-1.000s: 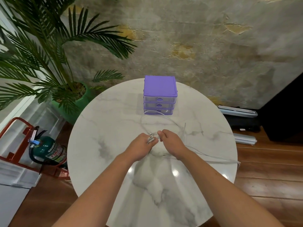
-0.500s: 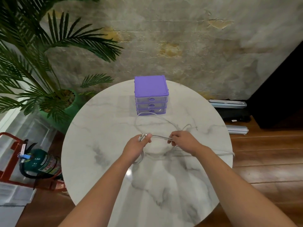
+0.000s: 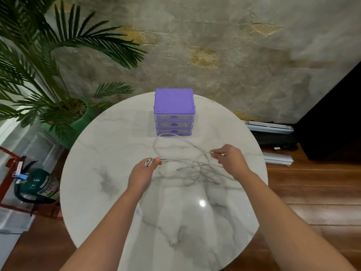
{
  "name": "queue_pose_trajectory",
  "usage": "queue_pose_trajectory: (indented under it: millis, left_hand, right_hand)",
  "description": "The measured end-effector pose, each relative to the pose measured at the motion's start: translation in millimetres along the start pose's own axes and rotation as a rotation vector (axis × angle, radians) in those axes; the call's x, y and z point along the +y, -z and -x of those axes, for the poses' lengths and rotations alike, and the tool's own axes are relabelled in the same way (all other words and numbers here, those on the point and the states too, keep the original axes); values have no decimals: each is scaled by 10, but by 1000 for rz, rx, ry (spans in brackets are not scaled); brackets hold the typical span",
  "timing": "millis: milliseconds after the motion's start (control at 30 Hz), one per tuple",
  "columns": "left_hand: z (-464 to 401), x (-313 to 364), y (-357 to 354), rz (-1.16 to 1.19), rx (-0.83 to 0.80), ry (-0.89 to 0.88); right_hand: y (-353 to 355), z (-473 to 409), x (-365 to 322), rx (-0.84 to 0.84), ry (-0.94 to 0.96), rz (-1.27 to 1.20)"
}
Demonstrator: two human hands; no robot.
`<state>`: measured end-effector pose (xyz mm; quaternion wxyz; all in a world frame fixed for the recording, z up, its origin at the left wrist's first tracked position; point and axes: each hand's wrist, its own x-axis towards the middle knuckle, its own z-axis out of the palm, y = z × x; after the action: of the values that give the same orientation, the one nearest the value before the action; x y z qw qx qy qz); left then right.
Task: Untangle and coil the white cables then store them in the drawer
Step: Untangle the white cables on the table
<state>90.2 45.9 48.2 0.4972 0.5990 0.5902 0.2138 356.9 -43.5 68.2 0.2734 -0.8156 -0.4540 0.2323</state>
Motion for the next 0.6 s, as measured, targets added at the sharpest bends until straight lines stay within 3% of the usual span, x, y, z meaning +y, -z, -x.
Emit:
queue_pose_trajectory:
  millis: [133,333,467,533,600]
  left_hand:
    - [25,-13,-43,43,38,19]
    - [93,-58,-66,74,122,36]
    - [140,-33,-100,120,125,44]
    - [142,-2,-96,135,113,38]
    - [134,16,-82,93,101,22]
  right_hand:
    - [180,-166,49,187,-7,36]
    - [393,-320,163,455,-155,-105]
    - [274,-301,292,265,-113,74]
    - [181,-284,291,203,-139,-3]
    - [153,-283,207,251,-163,-145]
